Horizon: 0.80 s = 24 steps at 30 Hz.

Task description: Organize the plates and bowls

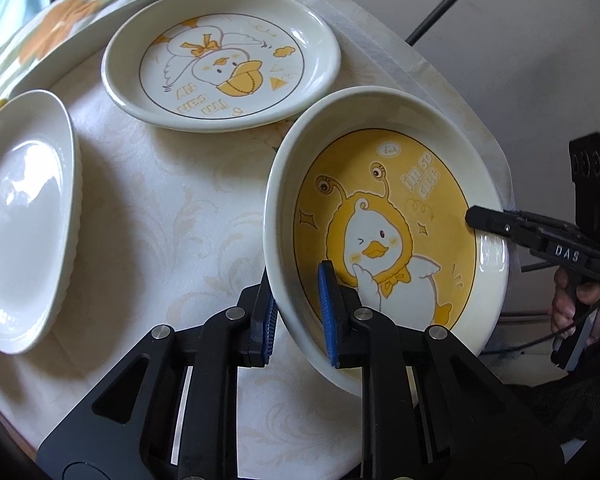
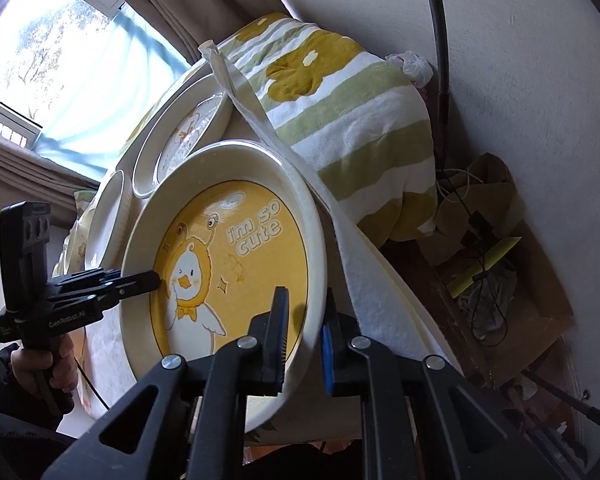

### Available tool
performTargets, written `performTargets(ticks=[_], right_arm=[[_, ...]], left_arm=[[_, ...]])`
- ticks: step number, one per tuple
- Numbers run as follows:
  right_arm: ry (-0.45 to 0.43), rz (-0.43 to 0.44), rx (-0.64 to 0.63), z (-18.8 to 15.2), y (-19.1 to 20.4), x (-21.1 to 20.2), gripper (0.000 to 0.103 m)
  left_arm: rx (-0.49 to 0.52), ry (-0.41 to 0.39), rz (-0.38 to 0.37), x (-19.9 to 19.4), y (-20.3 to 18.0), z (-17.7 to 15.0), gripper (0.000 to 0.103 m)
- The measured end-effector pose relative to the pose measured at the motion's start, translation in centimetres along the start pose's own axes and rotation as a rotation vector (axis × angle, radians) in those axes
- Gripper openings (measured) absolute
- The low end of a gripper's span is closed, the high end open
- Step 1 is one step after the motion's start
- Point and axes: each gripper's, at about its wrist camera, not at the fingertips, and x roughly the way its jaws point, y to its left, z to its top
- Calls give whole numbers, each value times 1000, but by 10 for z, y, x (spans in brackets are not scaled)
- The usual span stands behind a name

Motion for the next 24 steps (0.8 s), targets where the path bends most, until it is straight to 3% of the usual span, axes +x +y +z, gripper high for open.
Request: performTargets(ticks=[12,24], right_arm=[[28,14,-111,7,32,-10,13],[117,127,-405,13,138,10,14]], left_arm=[[-96,-76,14,-31,4,-26,16],[-376,-218,125,-102,51,-123,16]])
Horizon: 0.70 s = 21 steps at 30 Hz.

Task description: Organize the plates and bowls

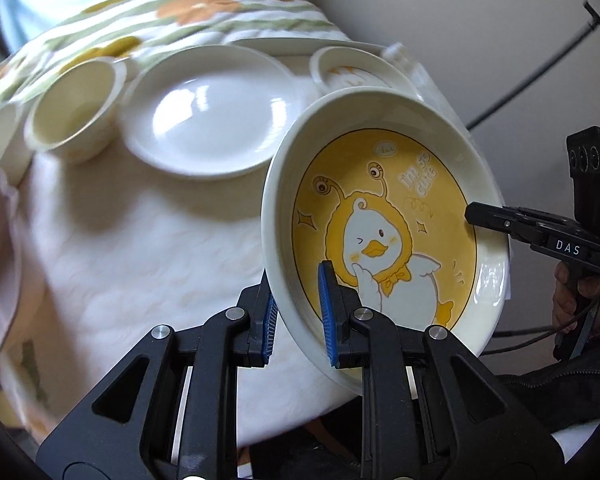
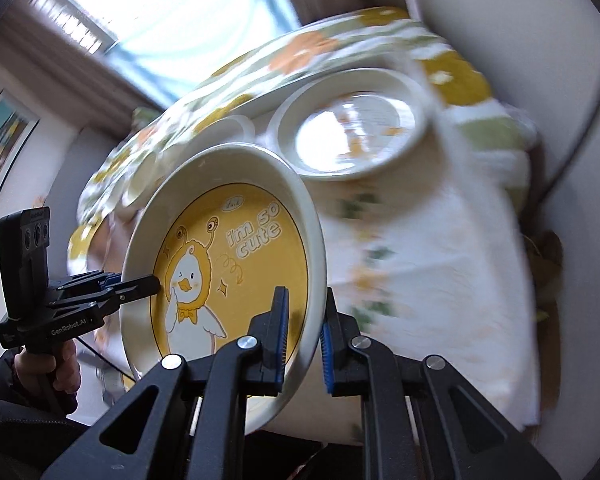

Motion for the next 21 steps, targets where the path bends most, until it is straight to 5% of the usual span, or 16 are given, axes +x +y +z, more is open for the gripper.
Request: performTargets(ticks=[10,21], right_arm=[[119,97,-144,-12,98,76,13],[159,93,-159,-21,140,137,13]], left_arm=[[-188,-24,86,-34,103,-64,16],[-250,-6,39,-16,165,-95,16]])
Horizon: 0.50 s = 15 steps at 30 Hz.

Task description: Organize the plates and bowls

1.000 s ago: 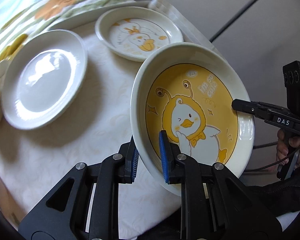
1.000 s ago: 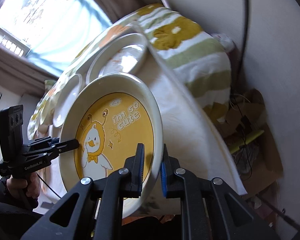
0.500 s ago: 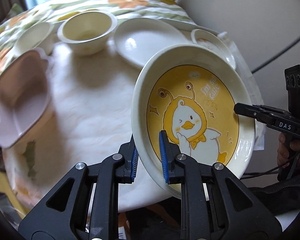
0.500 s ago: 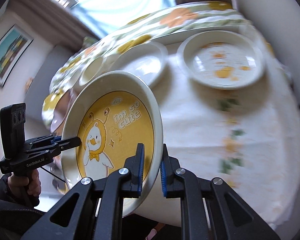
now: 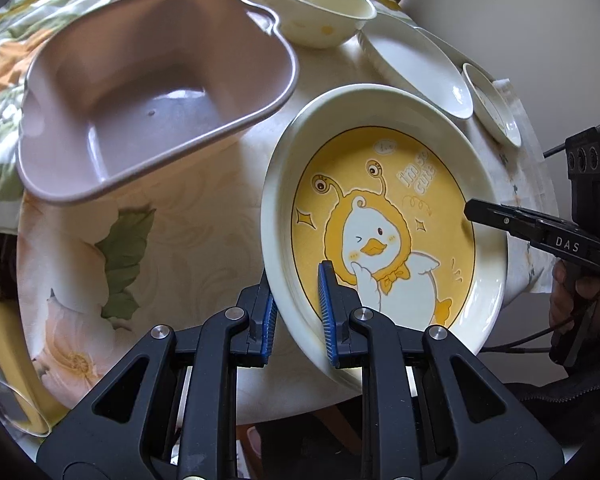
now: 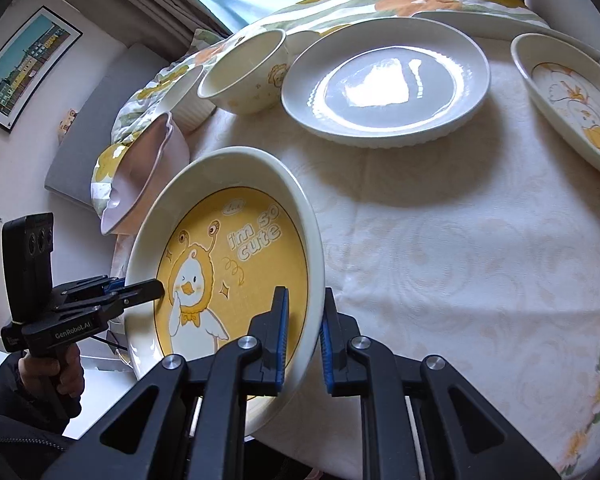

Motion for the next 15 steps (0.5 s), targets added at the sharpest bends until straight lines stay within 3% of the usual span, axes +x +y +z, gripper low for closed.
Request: performTargets(ticks=[15], right_arm=[[-1,-54,19,-9,2,11,13]], left_arm=[[37,-2,30,4,0,-4,16]])
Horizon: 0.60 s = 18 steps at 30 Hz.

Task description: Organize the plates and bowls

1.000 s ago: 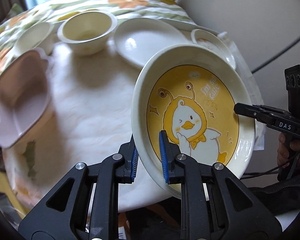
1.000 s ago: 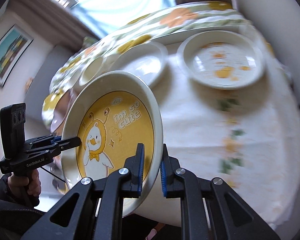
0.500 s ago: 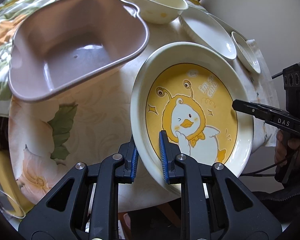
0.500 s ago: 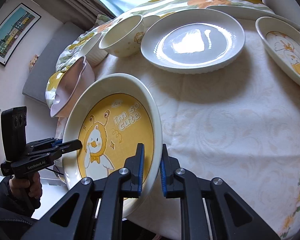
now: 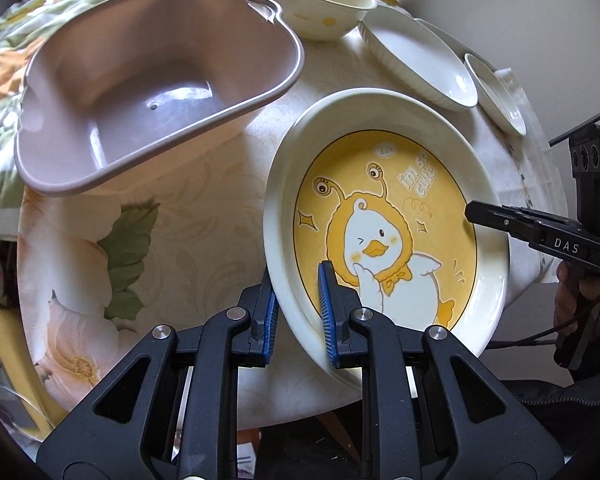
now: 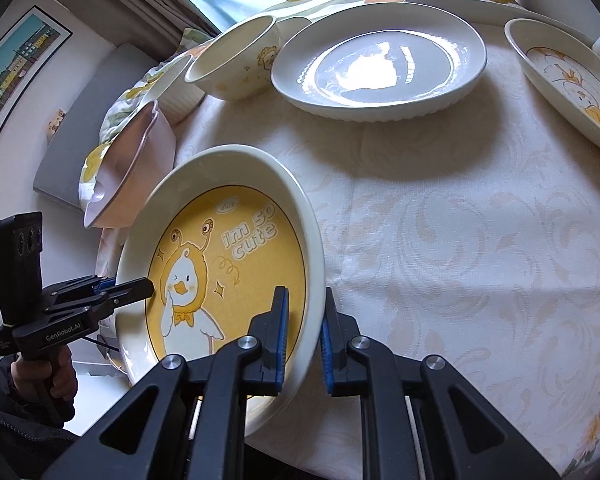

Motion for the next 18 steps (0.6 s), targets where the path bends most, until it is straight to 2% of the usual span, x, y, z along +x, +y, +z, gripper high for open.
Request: performTargets(ticks=[8,14,16,17,18], right_arm=[[-15,-17,1,4,5,7,13],[-10,-53,-9,4,6,4,13],[-14,-70,-34,4,10,3,21],[-18,-67,-41,4,10,3,38],[-22,-54,-42,4,11,2,61]], left_arm=[[6,-9,27,1,-2,0,16],[22,-26,97,1,-10,-2,17],[27,-25,113,1,-11,-2,17],[27,-24,116,1,-11,-2,17],[26,-24,117,2,-12,-1,17]])
